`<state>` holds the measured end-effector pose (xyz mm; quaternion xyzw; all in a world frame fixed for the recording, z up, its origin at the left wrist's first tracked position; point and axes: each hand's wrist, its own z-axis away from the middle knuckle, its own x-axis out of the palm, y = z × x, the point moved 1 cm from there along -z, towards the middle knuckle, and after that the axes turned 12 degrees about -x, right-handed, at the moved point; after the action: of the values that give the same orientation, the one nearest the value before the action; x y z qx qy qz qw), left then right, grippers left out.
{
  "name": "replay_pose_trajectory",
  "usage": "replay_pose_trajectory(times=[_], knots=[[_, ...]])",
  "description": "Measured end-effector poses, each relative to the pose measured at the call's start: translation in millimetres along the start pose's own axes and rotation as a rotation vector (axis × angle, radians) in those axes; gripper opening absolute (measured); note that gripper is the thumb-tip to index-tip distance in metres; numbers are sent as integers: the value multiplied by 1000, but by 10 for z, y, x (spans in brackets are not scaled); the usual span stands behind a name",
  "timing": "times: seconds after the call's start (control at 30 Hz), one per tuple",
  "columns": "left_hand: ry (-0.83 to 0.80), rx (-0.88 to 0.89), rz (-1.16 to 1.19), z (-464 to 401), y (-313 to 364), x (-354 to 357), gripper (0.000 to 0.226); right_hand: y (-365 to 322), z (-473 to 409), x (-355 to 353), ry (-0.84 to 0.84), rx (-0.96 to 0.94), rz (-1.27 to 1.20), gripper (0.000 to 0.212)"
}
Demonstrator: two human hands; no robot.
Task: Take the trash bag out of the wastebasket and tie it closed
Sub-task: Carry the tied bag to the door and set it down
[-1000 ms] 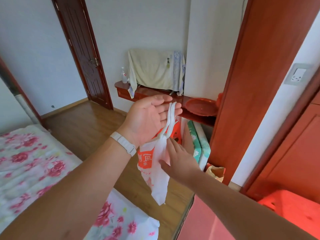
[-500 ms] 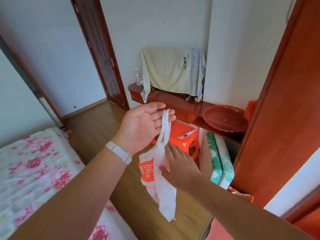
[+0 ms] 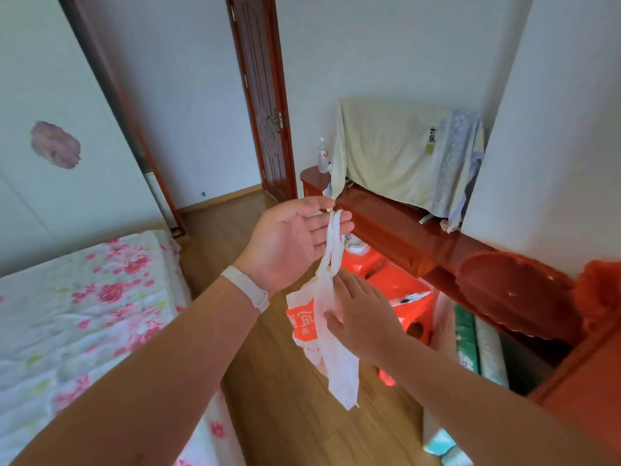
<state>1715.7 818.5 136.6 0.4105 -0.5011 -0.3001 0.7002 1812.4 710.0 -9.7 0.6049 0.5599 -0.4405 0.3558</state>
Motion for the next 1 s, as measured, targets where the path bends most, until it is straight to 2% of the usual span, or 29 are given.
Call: replay_pose_trajectory(times=[0.47,1.0], knots=[[24,-10,82,-1256,700,-2071,22,262,-2072,1206,-138,-17,-62,62],[119,99,65,-2050,2021,-3492,27,374,-4350,1714,0,-127,-81,56]])
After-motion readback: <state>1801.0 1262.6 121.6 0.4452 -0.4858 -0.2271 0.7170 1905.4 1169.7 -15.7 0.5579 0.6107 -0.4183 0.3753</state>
